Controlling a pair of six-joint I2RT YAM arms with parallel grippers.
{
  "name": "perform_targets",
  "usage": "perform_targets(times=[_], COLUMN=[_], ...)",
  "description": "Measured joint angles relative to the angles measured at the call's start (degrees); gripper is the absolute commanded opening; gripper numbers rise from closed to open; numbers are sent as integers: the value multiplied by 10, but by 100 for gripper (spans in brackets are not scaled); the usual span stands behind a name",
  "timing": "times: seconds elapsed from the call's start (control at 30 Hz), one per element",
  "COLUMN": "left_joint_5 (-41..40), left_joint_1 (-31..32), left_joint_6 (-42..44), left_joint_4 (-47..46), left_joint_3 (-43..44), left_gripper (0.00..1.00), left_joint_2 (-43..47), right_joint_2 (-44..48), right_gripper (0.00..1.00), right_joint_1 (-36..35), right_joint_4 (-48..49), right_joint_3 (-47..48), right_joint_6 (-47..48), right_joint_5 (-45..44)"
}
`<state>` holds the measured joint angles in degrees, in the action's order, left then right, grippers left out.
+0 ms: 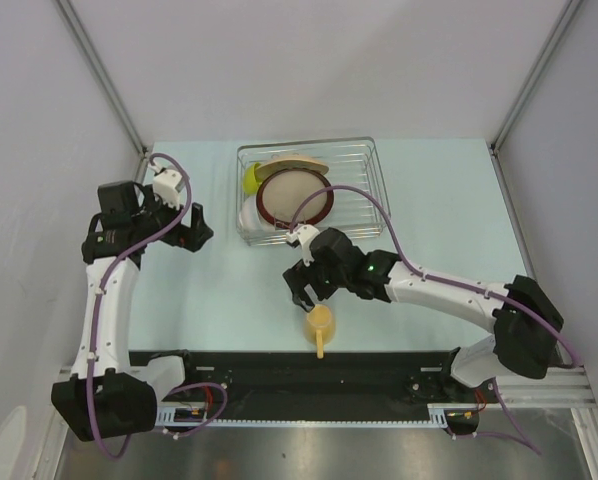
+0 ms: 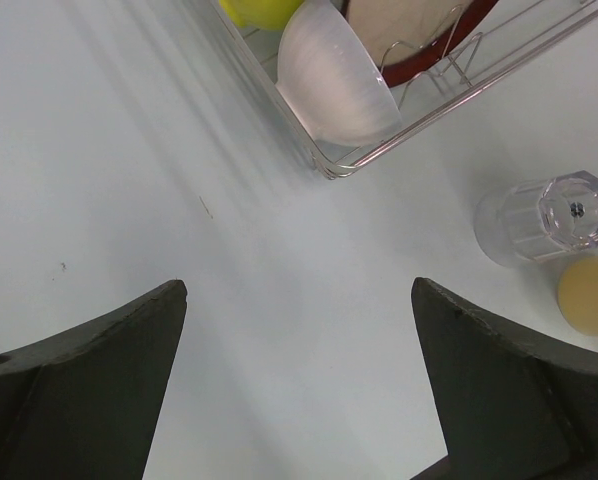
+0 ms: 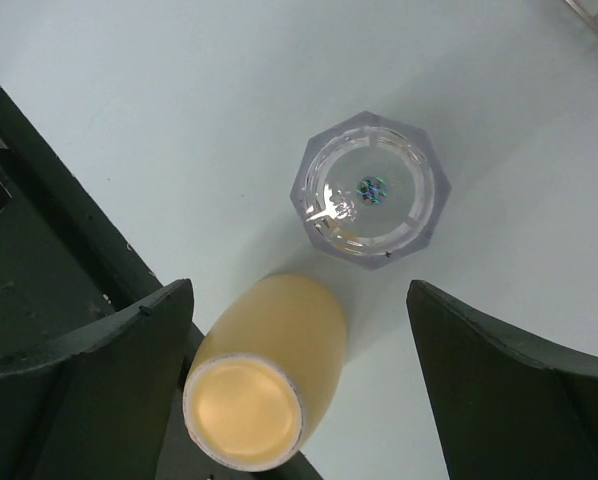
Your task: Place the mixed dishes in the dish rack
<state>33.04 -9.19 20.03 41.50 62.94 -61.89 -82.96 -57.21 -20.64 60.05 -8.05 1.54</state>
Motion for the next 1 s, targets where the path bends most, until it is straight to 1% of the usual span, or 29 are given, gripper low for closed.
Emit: perform_targets(times=[0.23,0.3,0.37,0.6,0.93,1.0], left_joint_5=[-1,-1,-1,-1,-1,-1], left_joint_1=[0,0,0,0,0,0], left_joint_6=[0,0,0,0,0,0], left_joint_4=[0,0,0,0,0,0], left_joint_3=[-3,-3,-3,-4,-4,-4], left_gripper=[100,100,100,100,100,100], left_joint_2=[2,2,2,2,2,2], right_joint_2=[-27,-28,-34,-85,-114,-120], right_gripper=[93,94,100,100,100,98], right_joint_1=[0,0,0,0,-5,-7], right_joint_4=[21,26,28,40,84,94], right_joint_3=[0,0,1,3,3,3], right_joint_6=[-16,-15,-12,6,6,6], right_joint_5=[0,-9,-26,-86,-102,-102])
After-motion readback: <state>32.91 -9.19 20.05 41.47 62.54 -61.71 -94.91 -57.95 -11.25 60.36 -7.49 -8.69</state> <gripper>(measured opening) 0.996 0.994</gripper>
